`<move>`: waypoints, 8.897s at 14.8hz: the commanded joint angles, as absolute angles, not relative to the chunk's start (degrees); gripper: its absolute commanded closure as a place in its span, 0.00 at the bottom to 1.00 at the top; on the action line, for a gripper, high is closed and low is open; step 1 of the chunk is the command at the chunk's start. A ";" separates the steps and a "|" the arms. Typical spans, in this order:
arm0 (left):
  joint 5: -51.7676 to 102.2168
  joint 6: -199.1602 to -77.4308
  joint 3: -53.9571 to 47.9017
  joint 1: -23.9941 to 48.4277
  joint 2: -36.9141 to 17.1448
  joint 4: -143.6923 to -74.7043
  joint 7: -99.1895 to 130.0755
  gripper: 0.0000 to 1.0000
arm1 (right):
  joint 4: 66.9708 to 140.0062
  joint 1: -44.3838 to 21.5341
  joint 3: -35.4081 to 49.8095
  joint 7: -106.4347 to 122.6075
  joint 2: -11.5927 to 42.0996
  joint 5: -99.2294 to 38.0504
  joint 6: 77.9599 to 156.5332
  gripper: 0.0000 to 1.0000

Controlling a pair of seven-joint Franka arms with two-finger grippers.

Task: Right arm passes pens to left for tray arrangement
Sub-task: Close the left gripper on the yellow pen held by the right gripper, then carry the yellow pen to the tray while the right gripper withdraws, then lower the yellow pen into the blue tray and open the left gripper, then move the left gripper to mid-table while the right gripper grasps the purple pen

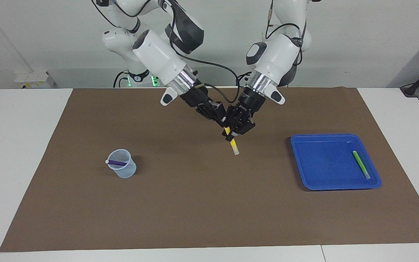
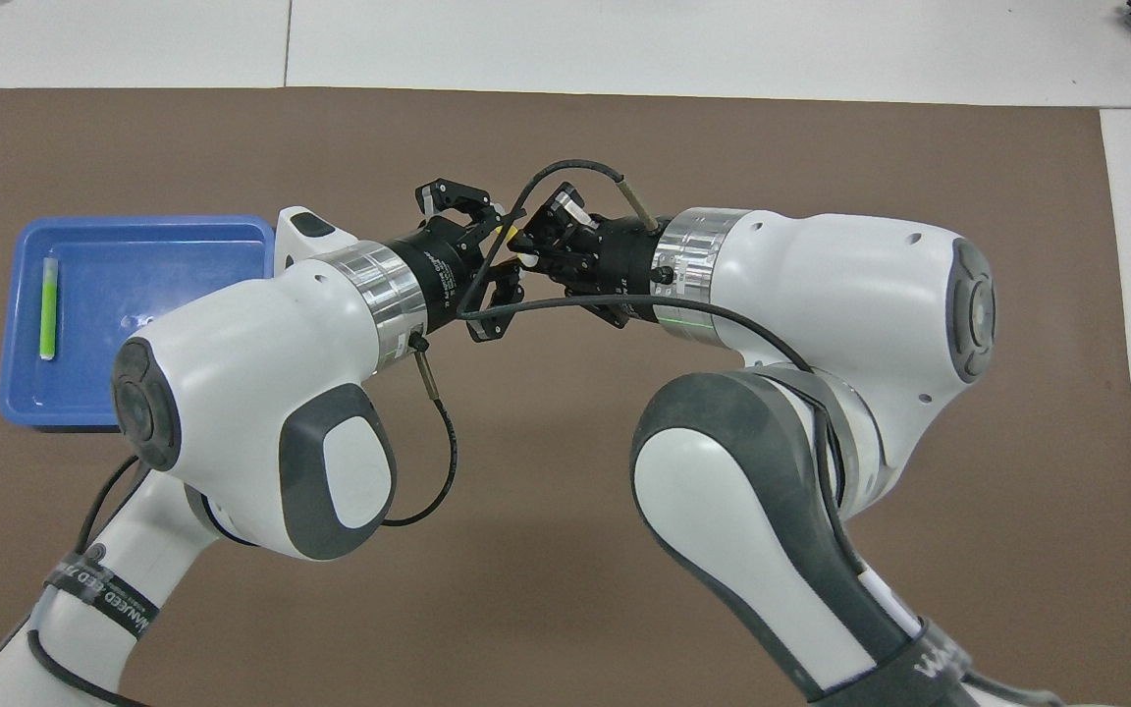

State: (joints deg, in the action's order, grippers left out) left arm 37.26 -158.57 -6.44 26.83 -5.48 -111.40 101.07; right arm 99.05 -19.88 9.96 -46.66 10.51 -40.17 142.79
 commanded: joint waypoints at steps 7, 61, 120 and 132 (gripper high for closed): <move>37.53 -152.49 -5.54 25.75 -5.45 -110.39 96.42 0.77 | 99.67 -18.98 10.28 -44.82 9.41 -40.61 143.09 0.98; -1.93 -127.33 -5.54 -10.10 -10.27 -109.60 -5.36 1.00 | 101.43 13.09 9.76 20.92 19.25 -11.51 124.81 0.22; 6.68 -113.39 -6.68 13.09 -2.82 -108.63 77.25 0.00 | 100.20 13.27 9.84 16.08 18.28 -8.61 116.81 0.62; 10.37 -114.79 -10.02 15.82 0.09 -107.32 85.51 0.00 | 100.63 13.71 9.84 16.00 17.93 -8.61 115.31 0.70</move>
State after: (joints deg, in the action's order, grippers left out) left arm 9.53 -115.39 -10.42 14.93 -1.43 -106.21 84.24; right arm 100.12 13.13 9.30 17.42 18.88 -9.76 116.57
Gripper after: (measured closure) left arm 0.000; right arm 0.700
